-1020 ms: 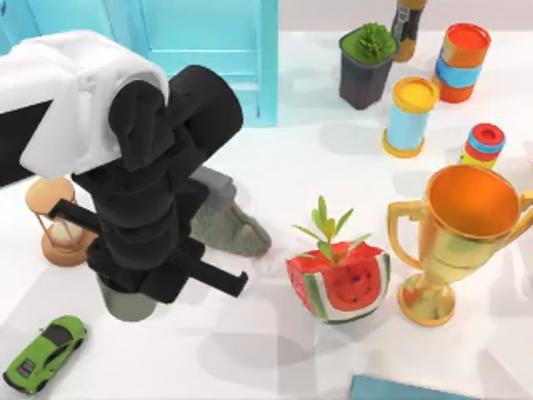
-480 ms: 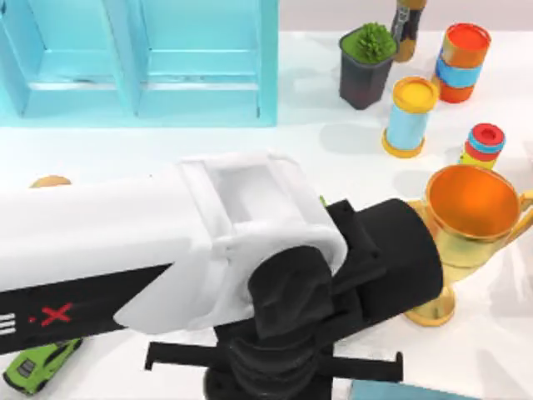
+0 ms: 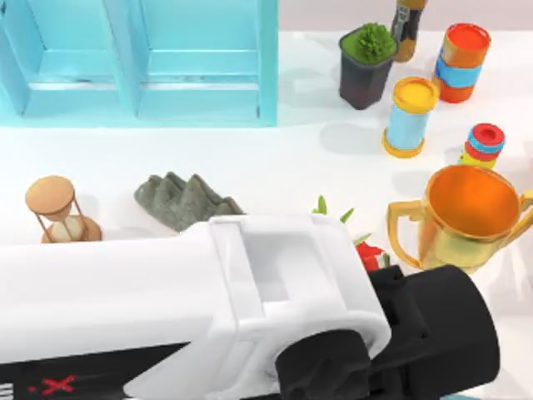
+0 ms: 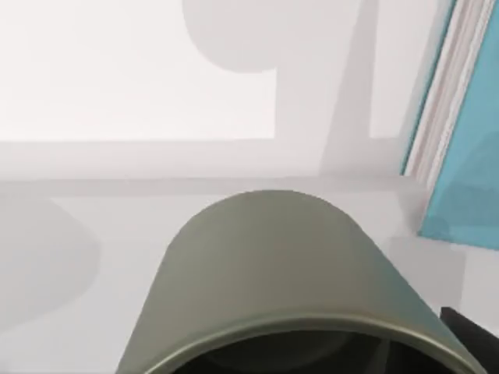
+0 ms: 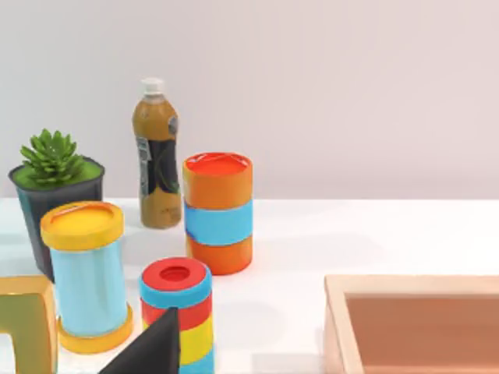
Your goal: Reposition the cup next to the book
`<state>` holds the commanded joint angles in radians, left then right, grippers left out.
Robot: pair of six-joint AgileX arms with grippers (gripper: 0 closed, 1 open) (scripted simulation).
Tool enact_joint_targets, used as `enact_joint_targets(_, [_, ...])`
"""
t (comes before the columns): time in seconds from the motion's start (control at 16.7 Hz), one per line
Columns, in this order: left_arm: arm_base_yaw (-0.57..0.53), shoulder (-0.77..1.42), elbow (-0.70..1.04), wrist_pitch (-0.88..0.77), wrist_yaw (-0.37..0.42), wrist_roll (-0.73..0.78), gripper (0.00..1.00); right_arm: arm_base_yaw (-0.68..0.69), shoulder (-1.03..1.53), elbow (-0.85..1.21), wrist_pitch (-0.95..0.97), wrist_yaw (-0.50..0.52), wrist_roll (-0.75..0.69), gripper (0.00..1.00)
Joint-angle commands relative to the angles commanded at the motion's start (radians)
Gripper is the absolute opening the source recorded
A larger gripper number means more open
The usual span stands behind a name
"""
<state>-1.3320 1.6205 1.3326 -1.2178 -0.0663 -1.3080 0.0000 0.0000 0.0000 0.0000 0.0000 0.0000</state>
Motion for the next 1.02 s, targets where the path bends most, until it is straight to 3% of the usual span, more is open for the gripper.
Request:
enact_joint_targets(0.36, [0.005,-0.001,-0.017,0.017,0.001,0.004,0.0,0.0,0.0,0.0,0.0,0.0,0.0,1.0])
enact_joint_targets(0.78, [0.019,0.015,-0.207,0.231,0.005,0.019,0.0,0.0,0.0,0.0,0.0,0.0,0.0,1.0])
enact_joint_targets(1.02, [0.02,0.022,-0.237,0.26,0.001,0.02,0.0,0.0,0.0,0.0,0.0,0.0,0.0,1.0])
